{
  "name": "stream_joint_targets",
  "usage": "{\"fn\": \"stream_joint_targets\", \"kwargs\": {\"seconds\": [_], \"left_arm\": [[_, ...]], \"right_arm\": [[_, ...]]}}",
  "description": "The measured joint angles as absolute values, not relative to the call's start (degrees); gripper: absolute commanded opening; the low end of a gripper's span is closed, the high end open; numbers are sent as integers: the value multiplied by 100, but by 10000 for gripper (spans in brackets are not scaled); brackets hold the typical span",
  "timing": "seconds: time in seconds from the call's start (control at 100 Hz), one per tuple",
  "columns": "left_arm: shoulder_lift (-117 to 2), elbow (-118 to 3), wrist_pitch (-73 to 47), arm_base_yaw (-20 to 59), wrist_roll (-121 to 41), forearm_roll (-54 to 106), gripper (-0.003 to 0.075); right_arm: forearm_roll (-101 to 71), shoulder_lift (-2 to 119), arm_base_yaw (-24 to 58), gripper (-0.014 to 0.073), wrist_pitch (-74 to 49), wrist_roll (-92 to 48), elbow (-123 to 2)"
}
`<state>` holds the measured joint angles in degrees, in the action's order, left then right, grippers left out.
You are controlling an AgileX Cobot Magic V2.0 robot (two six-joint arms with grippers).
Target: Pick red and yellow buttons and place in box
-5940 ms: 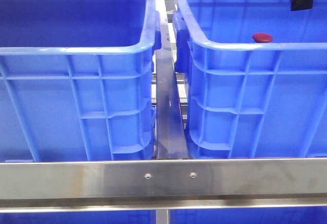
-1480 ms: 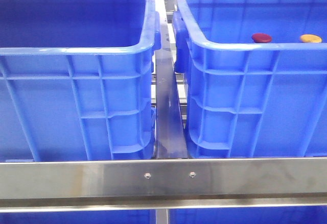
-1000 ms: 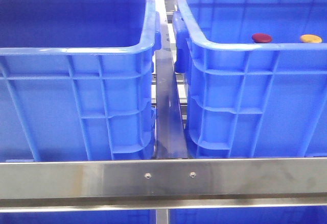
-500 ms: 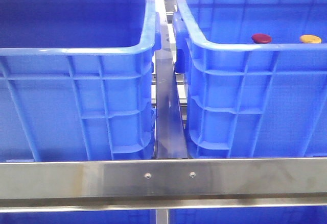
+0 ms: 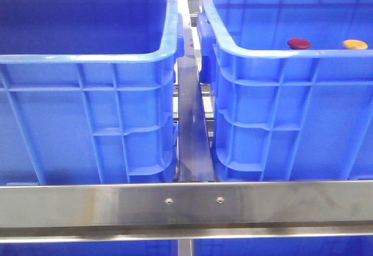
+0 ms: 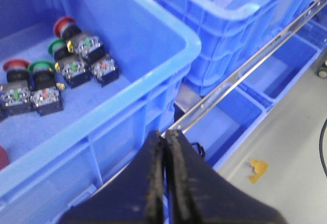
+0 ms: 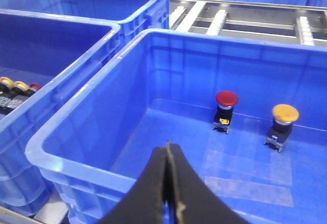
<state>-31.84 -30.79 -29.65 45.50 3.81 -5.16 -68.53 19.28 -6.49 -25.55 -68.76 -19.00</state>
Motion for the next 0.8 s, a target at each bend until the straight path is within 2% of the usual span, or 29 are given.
{"fn": "stream_joint_targets", "kwargs": {"seconds": [0.8], "left_arm": [[-3106, -3071, -2888, 4508, 381, -516, -20]], "right_arm": [[-6853, 1928, -649, -69, -2667, -6865, -1900]]}}
